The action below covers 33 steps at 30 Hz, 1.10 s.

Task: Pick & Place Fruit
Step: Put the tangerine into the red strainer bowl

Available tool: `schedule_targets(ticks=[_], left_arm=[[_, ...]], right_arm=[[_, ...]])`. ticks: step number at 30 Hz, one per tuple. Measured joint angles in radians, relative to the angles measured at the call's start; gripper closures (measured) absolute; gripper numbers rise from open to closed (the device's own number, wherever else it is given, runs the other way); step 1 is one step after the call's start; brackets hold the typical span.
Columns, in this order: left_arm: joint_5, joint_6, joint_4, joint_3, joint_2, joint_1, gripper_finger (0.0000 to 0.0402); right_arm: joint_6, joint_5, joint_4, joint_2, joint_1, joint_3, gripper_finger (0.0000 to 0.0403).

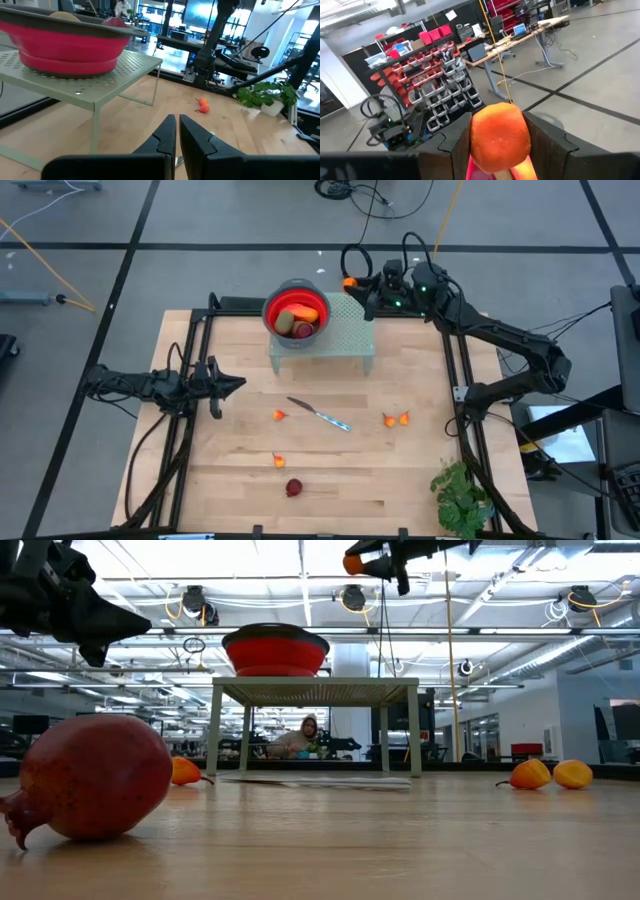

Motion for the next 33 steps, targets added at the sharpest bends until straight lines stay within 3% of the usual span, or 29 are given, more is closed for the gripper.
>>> schedule_targets(ticks=[18, 33], left_arm=[[-0.003, -0.004, -0.005, 0.000, 0.000, 0.000, 0.0380], [-0.003, 0.000, -0.008, 0.000, 0.000, 0.000, 0.0380]], right_arm=[[-0.026, -0.077, -0.302, 0.313, -0.006, 0.378, 0.0245], [-0.032, -0.104, -0.312, 0.461, 0.019, 0.407, 0.0245]])
